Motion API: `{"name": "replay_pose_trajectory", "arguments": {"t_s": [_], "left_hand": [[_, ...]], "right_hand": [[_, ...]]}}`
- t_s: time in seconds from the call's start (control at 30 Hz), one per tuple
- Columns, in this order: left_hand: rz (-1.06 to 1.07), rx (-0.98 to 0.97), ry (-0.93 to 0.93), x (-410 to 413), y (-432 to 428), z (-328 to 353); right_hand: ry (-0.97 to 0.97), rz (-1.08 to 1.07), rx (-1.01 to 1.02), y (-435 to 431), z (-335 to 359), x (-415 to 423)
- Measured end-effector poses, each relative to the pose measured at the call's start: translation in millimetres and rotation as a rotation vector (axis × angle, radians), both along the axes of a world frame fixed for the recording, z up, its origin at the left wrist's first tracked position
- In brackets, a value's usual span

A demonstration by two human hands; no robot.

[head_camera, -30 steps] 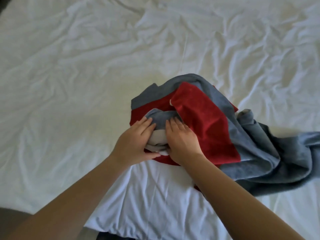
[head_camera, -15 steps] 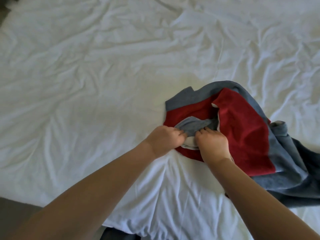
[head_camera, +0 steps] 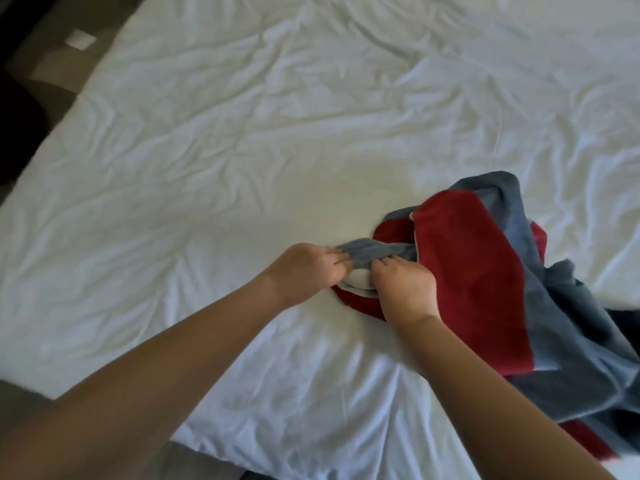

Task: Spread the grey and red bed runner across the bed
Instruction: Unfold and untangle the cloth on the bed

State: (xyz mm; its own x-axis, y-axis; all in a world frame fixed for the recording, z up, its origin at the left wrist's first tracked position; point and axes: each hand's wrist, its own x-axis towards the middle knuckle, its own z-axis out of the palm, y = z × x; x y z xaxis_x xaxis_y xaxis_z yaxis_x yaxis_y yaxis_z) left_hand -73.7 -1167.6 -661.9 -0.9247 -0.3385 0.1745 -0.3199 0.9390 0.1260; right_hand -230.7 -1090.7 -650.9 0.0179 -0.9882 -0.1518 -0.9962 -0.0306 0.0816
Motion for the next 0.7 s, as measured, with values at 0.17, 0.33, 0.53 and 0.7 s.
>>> {"name": "replay_pose_trajectory", "arguments": {"t_s": [0.17, 0.33, 0.53, 0.7], "left_hand": [[0.027, 0.066, -0.007, 24, 6, -6], [0.104, 0.259, -0.099, 12, 17, 1], [0.115, 0.174, -0.021, -31, 21, 24], [0.028, 0.066, -0.104, -105, 24, 31]], "right_hand": [[0.017, -0.009, 0.004, -4, -5, 28], [-0.142, -0.023, -0.006, 13, -1, 16], [-0.155, 0.007, -0.083, 61, 21, -47], [-0.073, -0.186, -0.045, 98, 19, -113]]}}
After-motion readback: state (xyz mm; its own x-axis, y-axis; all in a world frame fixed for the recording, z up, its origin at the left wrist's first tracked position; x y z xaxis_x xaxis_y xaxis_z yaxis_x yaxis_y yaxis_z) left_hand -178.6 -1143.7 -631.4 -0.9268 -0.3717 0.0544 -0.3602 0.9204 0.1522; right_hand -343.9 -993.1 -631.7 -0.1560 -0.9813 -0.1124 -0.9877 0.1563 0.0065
